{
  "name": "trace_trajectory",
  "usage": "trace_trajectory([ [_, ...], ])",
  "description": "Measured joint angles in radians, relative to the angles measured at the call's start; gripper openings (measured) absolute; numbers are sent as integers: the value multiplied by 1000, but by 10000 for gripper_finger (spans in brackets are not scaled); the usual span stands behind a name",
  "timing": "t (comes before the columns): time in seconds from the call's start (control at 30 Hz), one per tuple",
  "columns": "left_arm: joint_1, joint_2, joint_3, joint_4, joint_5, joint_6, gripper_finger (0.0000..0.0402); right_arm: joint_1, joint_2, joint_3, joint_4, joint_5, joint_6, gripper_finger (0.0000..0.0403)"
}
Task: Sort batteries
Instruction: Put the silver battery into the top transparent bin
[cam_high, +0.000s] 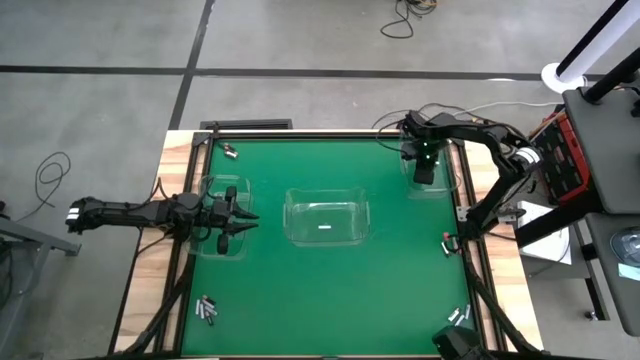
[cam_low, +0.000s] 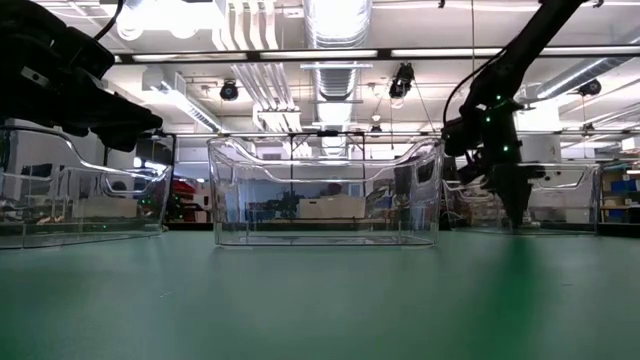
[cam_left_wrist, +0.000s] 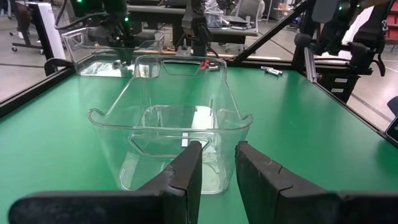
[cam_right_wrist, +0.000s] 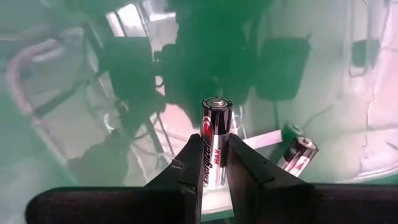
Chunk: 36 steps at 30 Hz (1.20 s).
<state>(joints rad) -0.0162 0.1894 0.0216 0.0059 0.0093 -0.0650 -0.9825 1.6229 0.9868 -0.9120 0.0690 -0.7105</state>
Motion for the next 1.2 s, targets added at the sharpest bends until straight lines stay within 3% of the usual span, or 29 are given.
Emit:
trace_trajectory([
  [0.17,0,0,0,0,0,0,77,1,20,0,40,13,14,49],
  [0.47,0,0,0,0,0,0,77,0,7,-1,35,40,43,113],
  [0.8,0,0,0,0,0,0,77,51,-173,92,-104,75,78,174],
  [1.0,0,0,0,0,0,0,77,206,-379,141,-144,-17,320,185],
  [1.2,0,0,0,0,0,0,77,515,-505,118,-207,-43,716,192],
])
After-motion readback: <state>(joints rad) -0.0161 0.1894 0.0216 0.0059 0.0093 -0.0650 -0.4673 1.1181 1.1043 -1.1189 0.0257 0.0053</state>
